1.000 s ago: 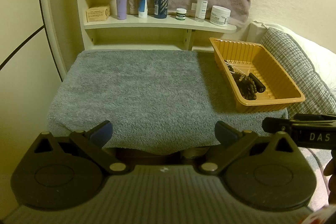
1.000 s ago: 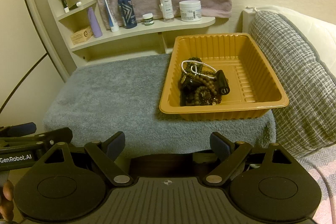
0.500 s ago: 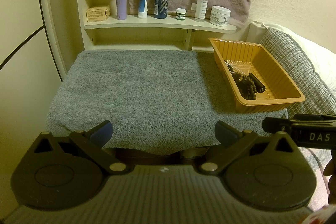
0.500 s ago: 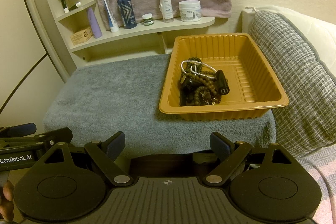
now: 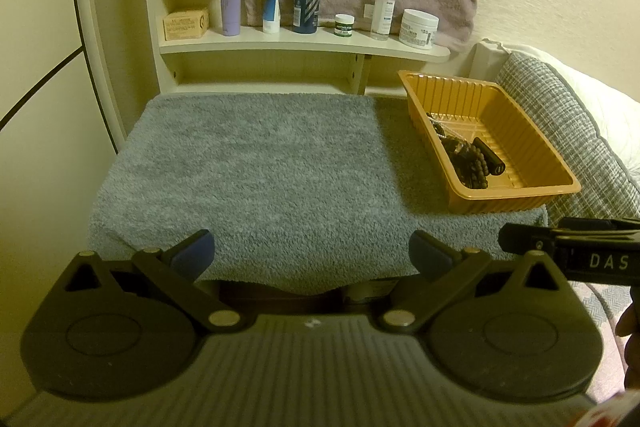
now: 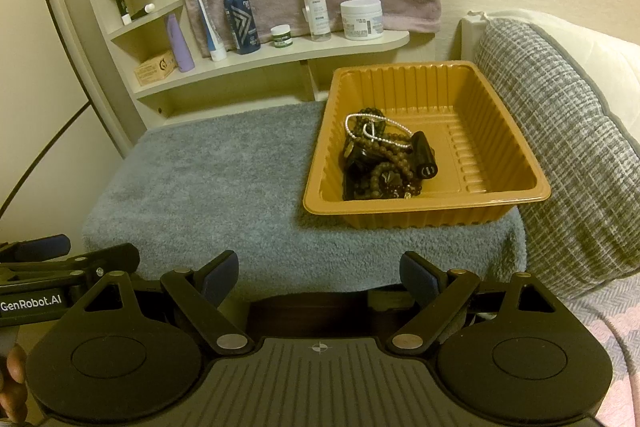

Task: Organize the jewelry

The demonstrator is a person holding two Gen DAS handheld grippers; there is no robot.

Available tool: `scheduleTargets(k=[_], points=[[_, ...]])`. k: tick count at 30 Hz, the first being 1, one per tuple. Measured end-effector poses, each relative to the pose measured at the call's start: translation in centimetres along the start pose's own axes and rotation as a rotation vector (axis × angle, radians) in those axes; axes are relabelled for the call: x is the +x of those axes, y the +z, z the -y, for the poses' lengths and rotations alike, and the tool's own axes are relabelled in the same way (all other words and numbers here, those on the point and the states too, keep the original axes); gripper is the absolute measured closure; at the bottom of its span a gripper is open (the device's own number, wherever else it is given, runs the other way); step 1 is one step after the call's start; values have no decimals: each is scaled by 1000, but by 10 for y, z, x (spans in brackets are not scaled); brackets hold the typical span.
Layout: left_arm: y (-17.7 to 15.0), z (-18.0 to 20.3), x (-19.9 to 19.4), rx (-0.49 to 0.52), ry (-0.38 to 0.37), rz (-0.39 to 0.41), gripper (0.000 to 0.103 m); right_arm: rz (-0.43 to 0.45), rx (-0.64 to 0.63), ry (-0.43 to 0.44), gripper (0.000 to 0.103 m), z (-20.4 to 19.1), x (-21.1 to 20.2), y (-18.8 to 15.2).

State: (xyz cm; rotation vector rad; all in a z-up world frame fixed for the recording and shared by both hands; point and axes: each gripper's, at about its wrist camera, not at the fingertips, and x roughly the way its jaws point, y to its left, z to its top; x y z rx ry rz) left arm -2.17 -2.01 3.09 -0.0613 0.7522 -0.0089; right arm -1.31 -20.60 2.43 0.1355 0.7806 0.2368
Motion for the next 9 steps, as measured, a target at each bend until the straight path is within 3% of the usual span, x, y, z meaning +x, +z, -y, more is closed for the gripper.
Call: scheduleTargets(k=[9], points=[[-2,1,0,-12,-19,22,0,5,3,2,16,0,0,-2]])
